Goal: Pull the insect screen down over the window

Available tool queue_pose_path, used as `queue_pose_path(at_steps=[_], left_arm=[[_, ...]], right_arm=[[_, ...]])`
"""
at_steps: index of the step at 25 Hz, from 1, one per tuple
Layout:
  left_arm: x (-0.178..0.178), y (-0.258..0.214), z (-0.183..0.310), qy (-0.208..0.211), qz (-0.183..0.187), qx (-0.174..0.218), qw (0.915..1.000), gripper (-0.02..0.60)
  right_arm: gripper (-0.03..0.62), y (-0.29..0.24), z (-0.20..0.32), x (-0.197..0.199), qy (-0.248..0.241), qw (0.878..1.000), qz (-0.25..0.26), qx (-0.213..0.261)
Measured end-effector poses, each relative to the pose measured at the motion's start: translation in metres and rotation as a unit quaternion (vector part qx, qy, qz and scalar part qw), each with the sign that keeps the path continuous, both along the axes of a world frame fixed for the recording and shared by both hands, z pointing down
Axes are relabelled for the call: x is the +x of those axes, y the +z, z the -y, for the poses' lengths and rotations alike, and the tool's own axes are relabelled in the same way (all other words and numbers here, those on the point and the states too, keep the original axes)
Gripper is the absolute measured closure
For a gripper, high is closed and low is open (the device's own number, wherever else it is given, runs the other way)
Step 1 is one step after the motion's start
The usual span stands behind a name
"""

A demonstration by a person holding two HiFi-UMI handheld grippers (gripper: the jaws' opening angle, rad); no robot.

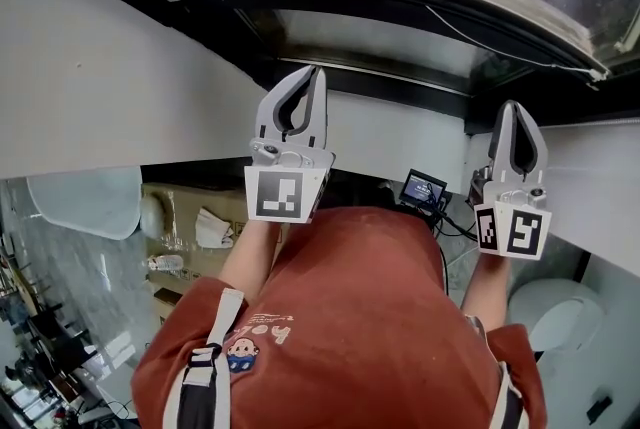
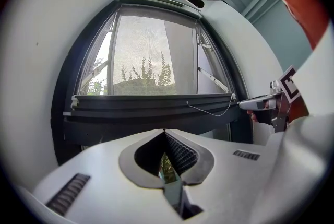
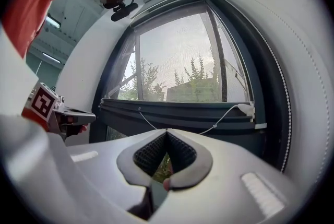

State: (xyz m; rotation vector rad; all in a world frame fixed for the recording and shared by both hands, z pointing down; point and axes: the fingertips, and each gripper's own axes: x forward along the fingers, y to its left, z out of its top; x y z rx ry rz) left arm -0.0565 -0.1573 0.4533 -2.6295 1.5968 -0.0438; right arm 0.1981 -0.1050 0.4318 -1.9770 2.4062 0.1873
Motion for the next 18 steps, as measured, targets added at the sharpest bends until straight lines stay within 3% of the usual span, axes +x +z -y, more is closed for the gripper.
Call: queue_pose_path(at_steps=[18], left_arm=[[0.025, -0.001, -0.005, 0.02, 0.007, 0.008, 0.9997, 0.576]], right_arm=[[0.585, 0.001, -0.009, 0.017, 0.003, 1.0, -0.009, -0.002]])
